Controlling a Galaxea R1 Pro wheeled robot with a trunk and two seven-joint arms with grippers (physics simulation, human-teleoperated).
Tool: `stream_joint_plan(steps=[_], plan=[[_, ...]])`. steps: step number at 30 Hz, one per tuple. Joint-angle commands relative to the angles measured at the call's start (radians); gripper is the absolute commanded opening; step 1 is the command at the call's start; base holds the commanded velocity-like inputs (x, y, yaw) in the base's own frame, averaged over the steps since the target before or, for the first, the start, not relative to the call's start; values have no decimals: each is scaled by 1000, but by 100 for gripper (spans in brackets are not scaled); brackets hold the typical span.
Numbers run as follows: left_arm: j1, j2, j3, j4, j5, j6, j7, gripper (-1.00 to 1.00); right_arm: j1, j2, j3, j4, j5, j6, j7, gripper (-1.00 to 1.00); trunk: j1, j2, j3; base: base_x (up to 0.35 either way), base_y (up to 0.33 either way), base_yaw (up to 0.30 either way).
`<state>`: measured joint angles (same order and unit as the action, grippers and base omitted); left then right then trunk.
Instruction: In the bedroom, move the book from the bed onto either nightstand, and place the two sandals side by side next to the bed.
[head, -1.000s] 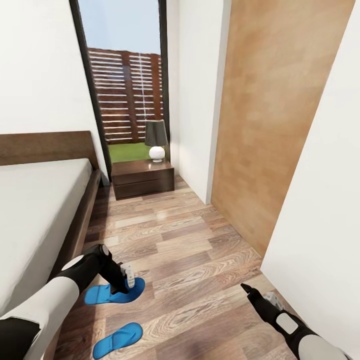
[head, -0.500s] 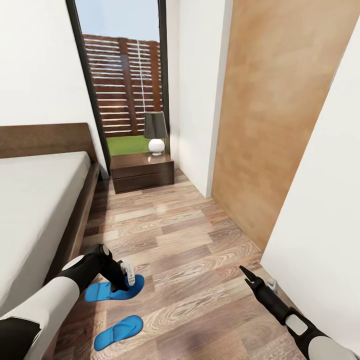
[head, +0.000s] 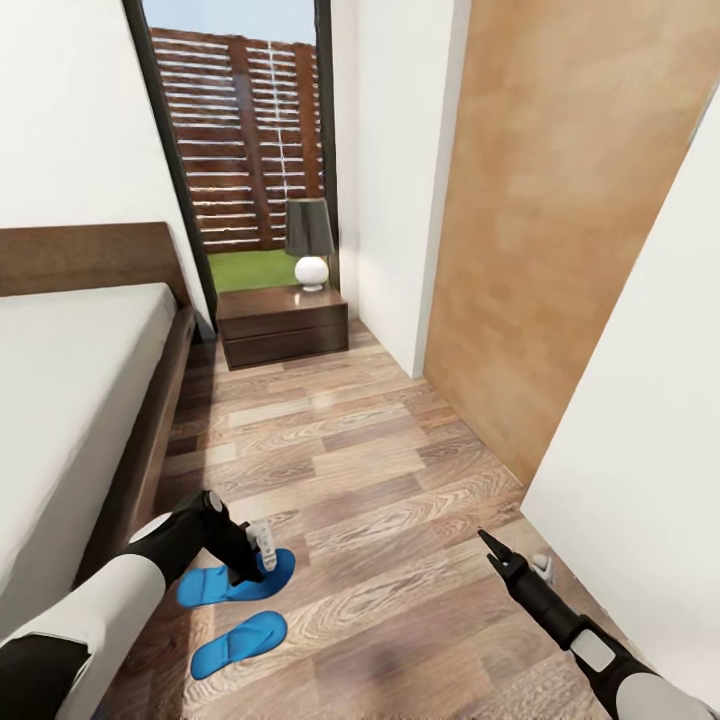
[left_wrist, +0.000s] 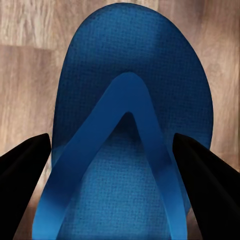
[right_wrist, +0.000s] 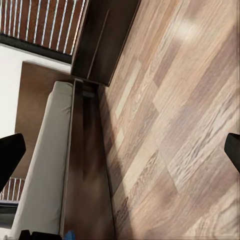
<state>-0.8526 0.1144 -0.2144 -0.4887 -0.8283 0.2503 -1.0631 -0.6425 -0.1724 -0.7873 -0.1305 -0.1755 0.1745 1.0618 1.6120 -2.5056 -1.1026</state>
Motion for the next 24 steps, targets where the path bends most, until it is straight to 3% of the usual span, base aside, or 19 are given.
stream_joint_plan(steps=[1, 6, 24], plan=[[0, -1, 0, -1, 2, 10, 0, -100, 0, 0, 3, 0, -10, 11, 2, 100, 0, -1, -5, 0, 0, 0], [0, -11, 15, 1, 2, 10, 18, -100, 0, -2, 3, 0, -10, 14, 2, 100, 2, -2, -24, 0, 0, 0], [0, -13, 20, 2, 2, 10, 60, -100, 0, -5, 3, 0, -9, 16, 5, 100, 11, -6, -94, 0, 0, 0]])
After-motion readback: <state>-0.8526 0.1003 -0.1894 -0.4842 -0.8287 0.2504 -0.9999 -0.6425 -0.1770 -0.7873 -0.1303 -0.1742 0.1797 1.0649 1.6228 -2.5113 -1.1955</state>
